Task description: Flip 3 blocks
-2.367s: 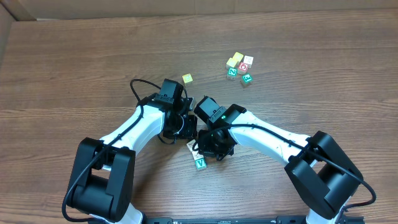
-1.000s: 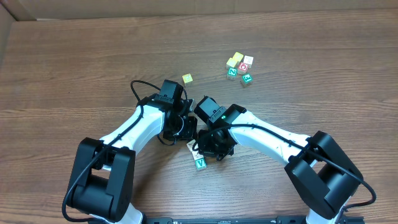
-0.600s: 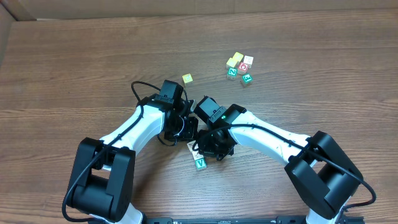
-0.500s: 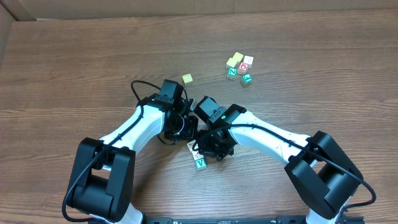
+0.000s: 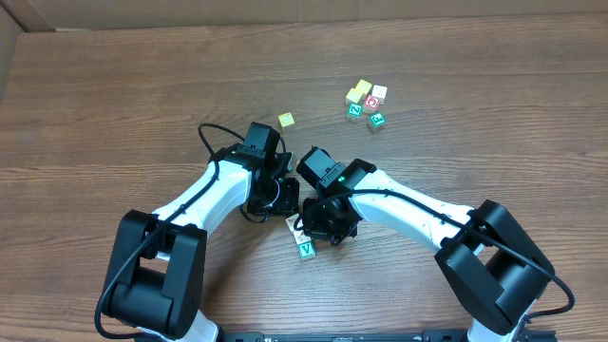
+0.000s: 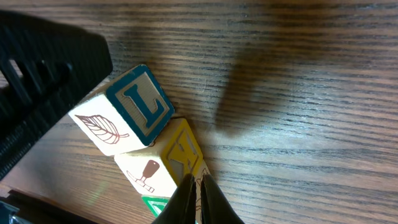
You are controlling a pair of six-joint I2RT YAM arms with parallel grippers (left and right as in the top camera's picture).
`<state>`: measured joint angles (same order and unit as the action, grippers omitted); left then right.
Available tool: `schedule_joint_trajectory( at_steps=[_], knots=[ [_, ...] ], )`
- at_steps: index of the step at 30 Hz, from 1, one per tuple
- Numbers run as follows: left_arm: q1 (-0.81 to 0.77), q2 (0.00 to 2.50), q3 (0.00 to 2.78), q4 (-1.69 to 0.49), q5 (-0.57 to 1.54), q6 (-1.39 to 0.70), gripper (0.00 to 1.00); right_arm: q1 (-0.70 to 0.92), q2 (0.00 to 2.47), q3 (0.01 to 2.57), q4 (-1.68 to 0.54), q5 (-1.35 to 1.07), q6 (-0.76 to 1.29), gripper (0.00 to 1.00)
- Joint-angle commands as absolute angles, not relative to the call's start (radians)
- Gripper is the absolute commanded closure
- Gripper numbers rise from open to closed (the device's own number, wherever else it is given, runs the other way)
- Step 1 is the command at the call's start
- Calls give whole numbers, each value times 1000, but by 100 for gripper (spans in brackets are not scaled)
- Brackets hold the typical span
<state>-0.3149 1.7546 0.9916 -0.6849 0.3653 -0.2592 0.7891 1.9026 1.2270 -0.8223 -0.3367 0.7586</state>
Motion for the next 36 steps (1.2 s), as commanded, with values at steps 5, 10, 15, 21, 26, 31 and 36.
schedule_joint_trajectory(
  at_steps=[5,10,15,21,26,31,36],
  knots=[
    [-321,1768,1014,-682,375,-270,96,792,1872,1251,-817,-342,751,93],
    [-321,1768,1014,-672,385,-270,96,792,1872,1251,-817,-342,751,93],
    [-321,1768,1014,-678,428,-269,96,792,1872,1251,-817,-342,751,92],
    [-321,1768,1014,-680,428,-269,96,792,1872,1251,-817,-342,751,92],
    [-306,1767,1033,-657,363,-294,96,788,1872,1251,-816,-295,751,89],
    [-229,1767,1137,-698,340,-385,96,734,1872,1259,-816,-235,686,86],
    [-118,1766,1247,-779,335,-447,96,678,1872,1338,-867,-236,551,84]
  ],
)
